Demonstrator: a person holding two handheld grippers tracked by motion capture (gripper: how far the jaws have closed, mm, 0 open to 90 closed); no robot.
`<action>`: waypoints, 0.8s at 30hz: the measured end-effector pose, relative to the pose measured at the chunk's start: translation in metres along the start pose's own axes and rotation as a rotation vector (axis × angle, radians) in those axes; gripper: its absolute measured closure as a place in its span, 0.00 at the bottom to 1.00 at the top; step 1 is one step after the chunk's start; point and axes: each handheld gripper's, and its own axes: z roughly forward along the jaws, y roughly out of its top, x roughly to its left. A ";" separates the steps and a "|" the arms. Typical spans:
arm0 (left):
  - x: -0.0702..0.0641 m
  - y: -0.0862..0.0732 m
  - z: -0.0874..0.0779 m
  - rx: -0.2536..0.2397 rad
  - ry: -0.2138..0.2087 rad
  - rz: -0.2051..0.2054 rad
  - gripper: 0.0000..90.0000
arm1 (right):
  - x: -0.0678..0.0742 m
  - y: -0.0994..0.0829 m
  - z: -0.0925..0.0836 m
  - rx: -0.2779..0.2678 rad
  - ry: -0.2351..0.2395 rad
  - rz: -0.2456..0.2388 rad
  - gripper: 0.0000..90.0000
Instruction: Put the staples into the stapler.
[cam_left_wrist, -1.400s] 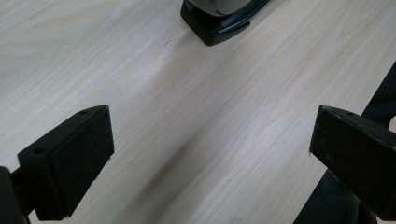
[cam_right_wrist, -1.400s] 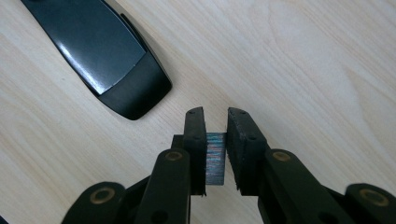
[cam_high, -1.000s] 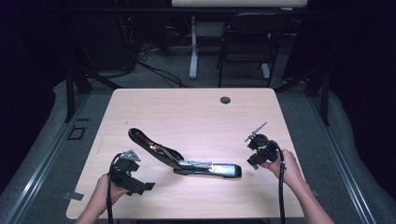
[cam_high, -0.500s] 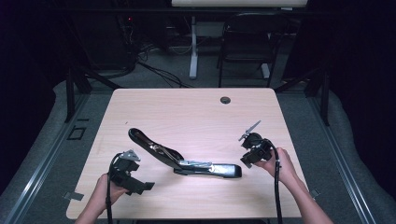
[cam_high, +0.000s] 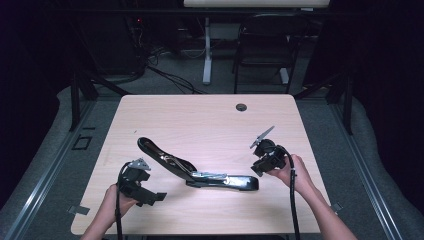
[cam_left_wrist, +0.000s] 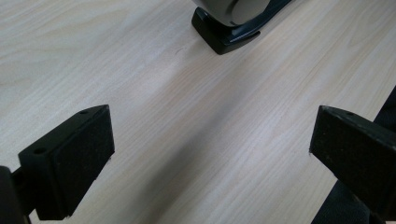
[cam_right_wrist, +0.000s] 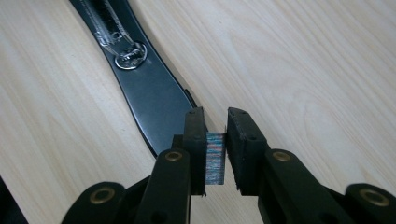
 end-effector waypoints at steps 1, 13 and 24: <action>0.000 0.000 0.000 0.003 -0.001 -0.001 0.00 | 0.000 0.002 -0.001 0.004 0.002 -0.015 0.87; 0.002 -0.006 -0.006 -0.027 0.012 -0.020 0.00 | 0.010 0.026 0.005 -0.016 0.011 -0.093 0.87; 0.002 -0.006 -0.006 -0.014 0.005 -0.007 0.00 | 0.021 0.047 0.008 -0.031 0.026 -0.144 0.87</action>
